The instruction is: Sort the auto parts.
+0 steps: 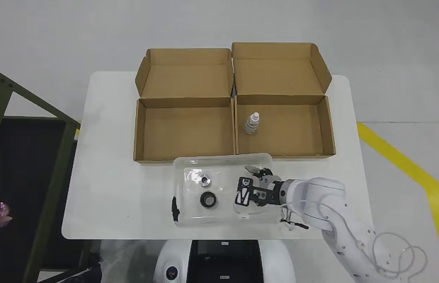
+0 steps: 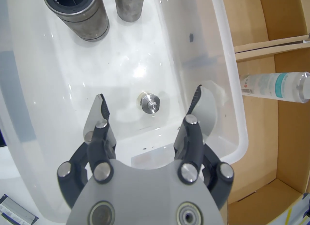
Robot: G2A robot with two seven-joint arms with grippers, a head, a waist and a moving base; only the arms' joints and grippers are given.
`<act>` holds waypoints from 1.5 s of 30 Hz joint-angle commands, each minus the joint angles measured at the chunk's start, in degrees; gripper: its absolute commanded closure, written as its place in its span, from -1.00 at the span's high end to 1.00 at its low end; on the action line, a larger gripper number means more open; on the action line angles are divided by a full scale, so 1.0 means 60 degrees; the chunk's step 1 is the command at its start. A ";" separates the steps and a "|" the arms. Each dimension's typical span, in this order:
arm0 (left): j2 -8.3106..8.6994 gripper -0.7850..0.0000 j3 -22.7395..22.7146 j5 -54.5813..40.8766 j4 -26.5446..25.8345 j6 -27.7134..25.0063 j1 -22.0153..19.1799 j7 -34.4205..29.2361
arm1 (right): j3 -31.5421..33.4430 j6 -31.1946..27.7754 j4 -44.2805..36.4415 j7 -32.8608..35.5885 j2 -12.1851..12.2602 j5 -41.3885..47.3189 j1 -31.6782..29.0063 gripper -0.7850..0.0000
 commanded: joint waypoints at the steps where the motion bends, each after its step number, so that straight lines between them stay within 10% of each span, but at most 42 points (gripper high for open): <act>1: 0.0000 1.00 0.0000 0.0000 0.0000 0.0000 0.0000 0.0000 | -0.0094 0.0018 0.0056 0.0045 -0.0004 -0.0030 0.0046 0.20; 22: 0.0000 1.00 0.0000 0.0000 0.0000 0.0000 0.0000 0.0000 | -0.0657 0.0310 0.0622 0.0456 -0.0040 -0.0177 0.0593 -0.27; 30: 0.0000 1.00 0.0000 0.0000 0.0000 0.0000 0.0000 0.0000 | -0.0814 0.0395 0.0854 0.0527 -0.0061 -0.0106 0.0792 -1.00; 45: 0.0000 1.00 0.0000 0.0000 0.0000 0.0000 0.0000 0.0000 | -0.0488 0.0193 -0.0733 -0.0266 0.0058 0.0526 0.0399 -1.00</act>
